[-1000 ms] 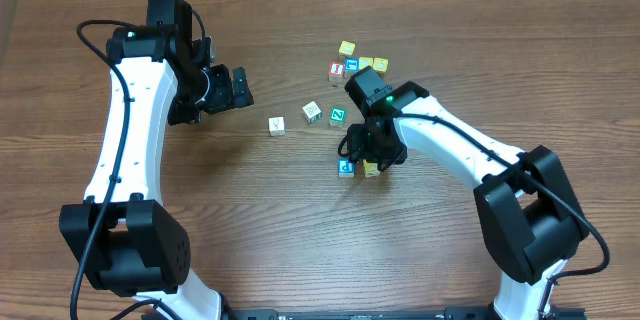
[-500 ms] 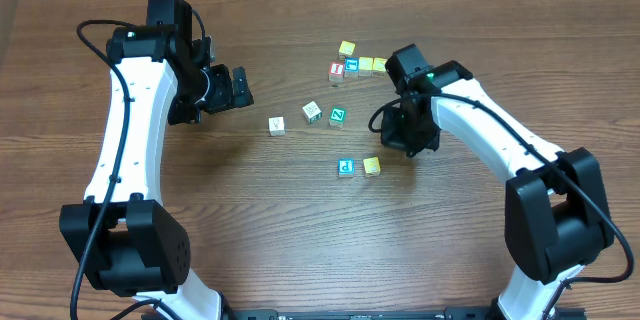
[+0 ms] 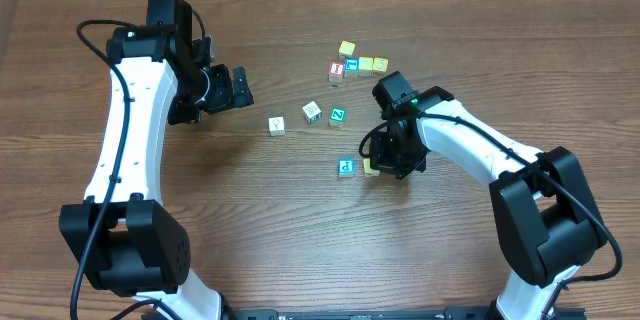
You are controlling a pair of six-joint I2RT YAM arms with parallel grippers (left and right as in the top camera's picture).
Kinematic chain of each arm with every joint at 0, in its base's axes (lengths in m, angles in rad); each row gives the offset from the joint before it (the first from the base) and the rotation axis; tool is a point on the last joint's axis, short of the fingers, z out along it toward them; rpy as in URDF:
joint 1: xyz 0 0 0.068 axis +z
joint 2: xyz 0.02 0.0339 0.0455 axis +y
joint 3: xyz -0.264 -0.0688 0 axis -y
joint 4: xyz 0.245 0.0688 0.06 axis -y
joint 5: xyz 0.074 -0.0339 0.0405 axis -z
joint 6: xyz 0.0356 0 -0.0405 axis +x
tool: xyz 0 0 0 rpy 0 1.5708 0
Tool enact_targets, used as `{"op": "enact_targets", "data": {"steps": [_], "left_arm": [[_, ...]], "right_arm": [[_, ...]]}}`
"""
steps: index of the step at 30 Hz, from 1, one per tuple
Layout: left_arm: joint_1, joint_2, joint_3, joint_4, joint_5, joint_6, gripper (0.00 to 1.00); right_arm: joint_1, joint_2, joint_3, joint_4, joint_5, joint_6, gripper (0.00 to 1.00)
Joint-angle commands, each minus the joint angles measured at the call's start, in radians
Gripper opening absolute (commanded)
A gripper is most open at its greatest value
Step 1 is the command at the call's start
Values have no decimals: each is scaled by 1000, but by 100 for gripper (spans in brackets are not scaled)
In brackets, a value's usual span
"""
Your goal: Flip 5 blocks
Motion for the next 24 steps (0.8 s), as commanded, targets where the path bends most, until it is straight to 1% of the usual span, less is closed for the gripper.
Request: {"op": "enact_targets", "data": {"steps": [1,13,24], "left_arm": [[0,13,20,1,-10,-10,100],[0,13,20,1,-10,-10,100],[0,13,20,1,-10,-10,100]], "right_arm": [[17,-27,-6,6,-35,11,4],[23,-27,-6,42,-24,26,4],[23,-27,-6,70,54,19,7]]}}
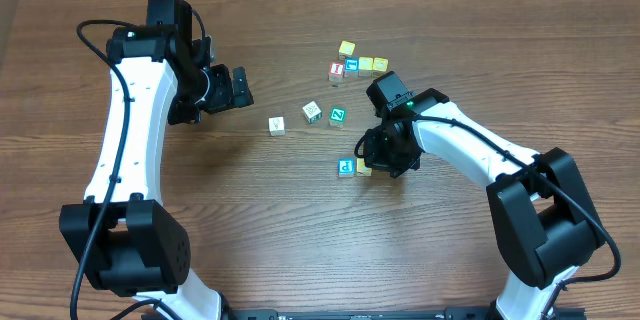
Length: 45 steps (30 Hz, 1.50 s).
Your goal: Flip 5 blocks
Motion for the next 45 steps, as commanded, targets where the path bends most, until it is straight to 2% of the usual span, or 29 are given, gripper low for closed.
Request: {"op": "enact_targets", "data": {"steps": [1,18,21,45], "left_arm": [[0,13,20,1,-10,-10,100],[0,13,20,1,-10,-10,100],[0,13,20,1,-10,-10,100],[0,13,20,1,-10,-10,100]], "right_arm": [[4,-27,-6,21,43,-2,8],[4,-27,-6,24,-3,-5,8],[4,-27,-6,29,-30,-41,8],[5,-27,-6,26,-29,-82,12]]}}
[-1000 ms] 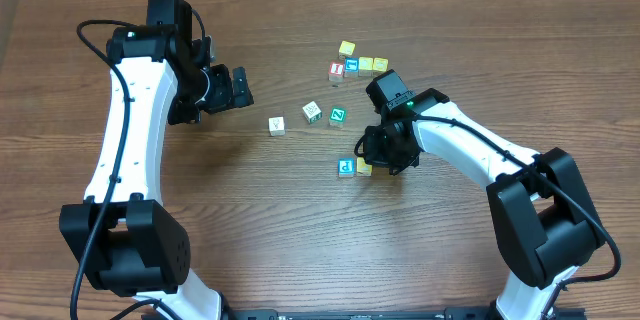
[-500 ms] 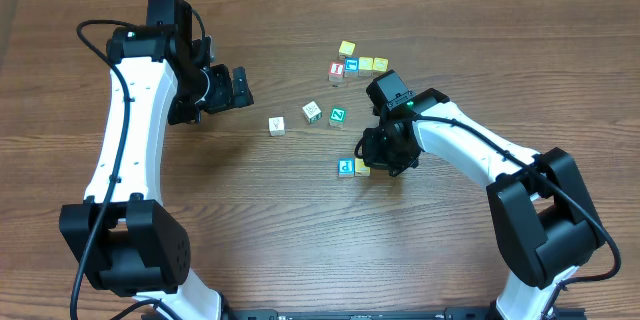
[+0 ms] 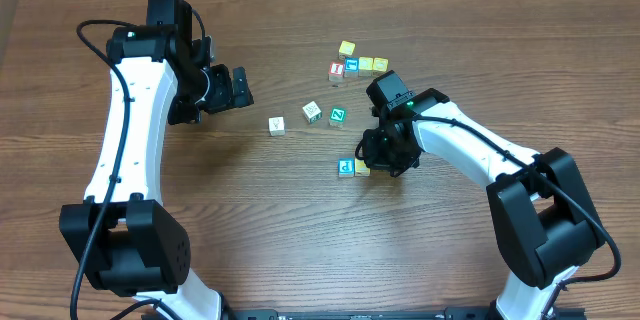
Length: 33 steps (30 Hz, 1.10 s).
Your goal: Flip 5 blocks
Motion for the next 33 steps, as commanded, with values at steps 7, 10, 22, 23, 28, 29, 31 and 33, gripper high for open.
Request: {"op": "enact_targets", "data": {"steps": [7,10,22,23,28,29,31,33], "left_arm": [[0,13,20,1,-10,-10,100],[0,13,20,1,-10,-10,100],[0,13,20,1,-10,-10,100],[0,13,20,1,-10,-10,100],[0,13,20,1,-10,-10,100],[0,13,20,1,-10,-10,100],[0,13,20,1,-10,-10,100],[0,13,20,1,-10,-10,100]], "right_arm": [[5,-27,-6,23,-25,-8,12],[5,-27,-5,15,-34,-8,12],[5,-27,-5,60,54,-8,13],[5,-27,-5,72,75,-8,13],[5,-27,-5,132,98,-8,13],[5,-27,-5,134,91,-8,13],[5,-27,-5,129,64,-8,13],[5,-27,-5,124,51,-8,13]]}}
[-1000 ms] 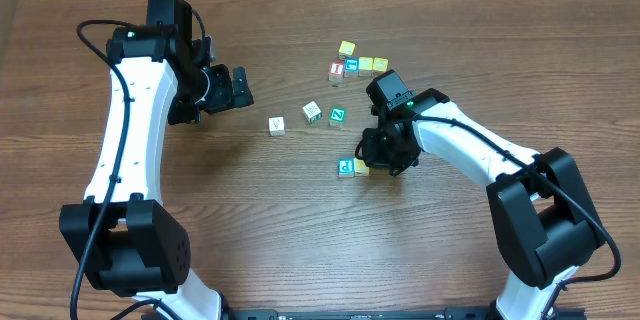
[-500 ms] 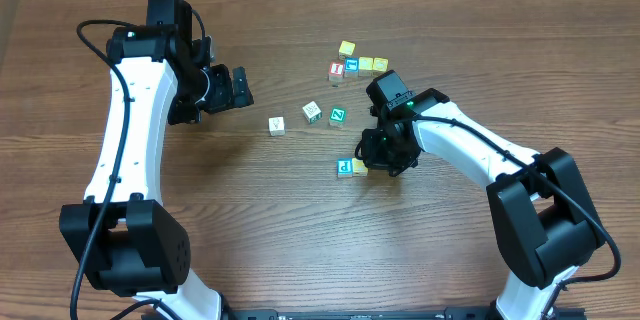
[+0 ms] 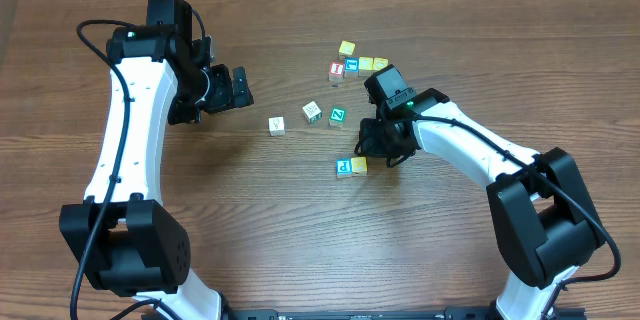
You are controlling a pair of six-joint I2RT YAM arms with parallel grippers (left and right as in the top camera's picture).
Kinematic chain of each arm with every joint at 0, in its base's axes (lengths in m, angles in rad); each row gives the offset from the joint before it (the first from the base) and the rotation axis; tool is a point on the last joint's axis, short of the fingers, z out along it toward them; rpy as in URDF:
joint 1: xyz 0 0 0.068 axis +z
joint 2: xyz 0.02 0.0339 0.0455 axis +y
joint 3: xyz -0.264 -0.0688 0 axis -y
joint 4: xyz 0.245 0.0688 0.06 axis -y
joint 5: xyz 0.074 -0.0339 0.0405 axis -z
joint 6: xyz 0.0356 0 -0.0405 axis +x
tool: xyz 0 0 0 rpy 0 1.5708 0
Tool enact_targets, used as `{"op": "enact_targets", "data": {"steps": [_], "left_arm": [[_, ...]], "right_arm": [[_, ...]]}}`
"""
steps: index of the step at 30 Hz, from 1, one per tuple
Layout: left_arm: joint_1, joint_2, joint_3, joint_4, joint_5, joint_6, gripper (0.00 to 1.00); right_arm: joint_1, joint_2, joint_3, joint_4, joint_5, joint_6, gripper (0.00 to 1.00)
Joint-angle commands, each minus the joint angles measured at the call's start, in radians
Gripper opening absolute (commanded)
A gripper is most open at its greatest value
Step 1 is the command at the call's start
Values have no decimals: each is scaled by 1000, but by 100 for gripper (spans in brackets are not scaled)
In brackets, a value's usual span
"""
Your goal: Flip 5 blocks
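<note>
Several small letter blocks lie on the wooden table. A blue block and a yellow block sit side by side near the middle. My right gripper hangs just behind and to the right of the yellow block, apart from it, with nothing held. Its fingers are mostly hidden under the wrist. A green block, a white-green block and a white block lie further left. My left gripper is open and empty, held off to the left of them.
A cluster of blocks lies at the back: a yellow block, a red block, a blue one and two yellow ones. The right arm's elbow stretches toward the front right.
My right gripper has pulled back and up from the yellow block, which now lies fully in view beside the blue block. The left arm is unchanged.
At first my right gripper was down over the yellow block, a little right of the blue one. Over the following moments the gripper and block stood further left, the block ending against the blue one. Now the gripper is off it. The left arm stayed still.
</note>
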Motion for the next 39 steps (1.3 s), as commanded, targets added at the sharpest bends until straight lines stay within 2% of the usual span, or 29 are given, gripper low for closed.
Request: {"op": "enact_targets", "data": {"steps": [1,18,25,28,33,39], "left_arm": [[0,13,20,1,-10,-10,100],[0,13,20,1,-10,-10,100],[0,13,20,1,-10,-10,100],[0,13,20,1,-10,-10,100],[0,13,20,1,-10,-10,100],[0,13,20,1,-10,-10,100]], "right_arm": [[5,-27,-5,-4,-22,-6,13],[5,-27,-5,-44,-71,-6,12],[-16,-27,40,-6,-48,-5,17],[-31,-27,116,-39,-57,2,23],[-15,-27,195,-6,-55,39,49],[32,-9,194,93,88,221,52]]}}
